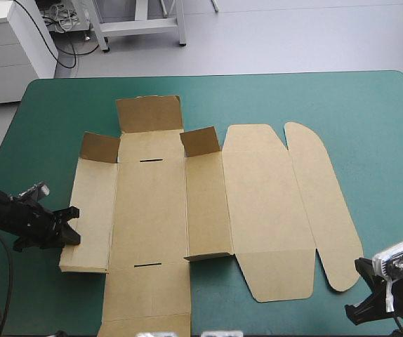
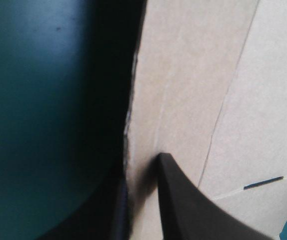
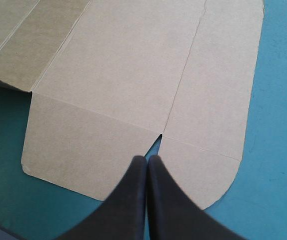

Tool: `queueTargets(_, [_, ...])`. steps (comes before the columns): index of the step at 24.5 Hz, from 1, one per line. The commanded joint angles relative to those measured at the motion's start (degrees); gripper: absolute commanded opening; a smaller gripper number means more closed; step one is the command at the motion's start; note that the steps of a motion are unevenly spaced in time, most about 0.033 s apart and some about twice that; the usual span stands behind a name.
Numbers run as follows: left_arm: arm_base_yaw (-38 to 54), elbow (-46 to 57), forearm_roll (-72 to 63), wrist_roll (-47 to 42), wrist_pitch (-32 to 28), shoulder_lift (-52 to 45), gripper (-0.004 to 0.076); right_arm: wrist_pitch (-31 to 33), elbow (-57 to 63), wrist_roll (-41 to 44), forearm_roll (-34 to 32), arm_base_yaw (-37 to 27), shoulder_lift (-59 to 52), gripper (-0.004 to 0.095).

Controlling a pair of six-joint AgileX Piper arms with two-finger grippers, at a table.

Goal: Fold the box

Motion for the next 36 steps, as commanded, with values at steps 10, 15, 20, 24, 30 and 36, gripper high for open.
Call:
queueTargets(10, [-0.04, -1.23, -2.95, -0.51, 4.05, -1.77, -0.0008, -3.81, -1.36, -0.54, -0.43, -0.13, 0.62, -0.0021])
queueTargets(15, [-0.6, -3.37, -4.8, -0.92, 4.05, -1.89, -0.0008, -3.81, -1.36, -0.54, -0.43, -0.13, 0.62, -0.0021])
queueTargets(20, [-4.78, -7.38, 1.19, -4.56, 4.05, -1.89, -0.0008, -3.81, -1.36, -0.54, -0.43, -0.13, 0.62, -0.0021])
queueTargets(24, [-12.76, -11.15, 10.25, -11.39, 4.05, -1.89, -0.0008, -3.81, -1.36, -0.54, -0.43, -0.13, 0.62, -0.0021])
queueTargets(30, [-20.65, -16.89, 13.4, -15.71, 4.05, -1.89, -0.0008, -3.81, -1.36, -0.54, -0.43, -0.13, 0.62, -0.0021])
queueTargets(36, [-20.8, -17.54, 12.99, -15.87, 4.05, -1.89, -0.0008, -3.73, -1.36, -0.54, -0.43, -0.13, 0.62, -0.0021])
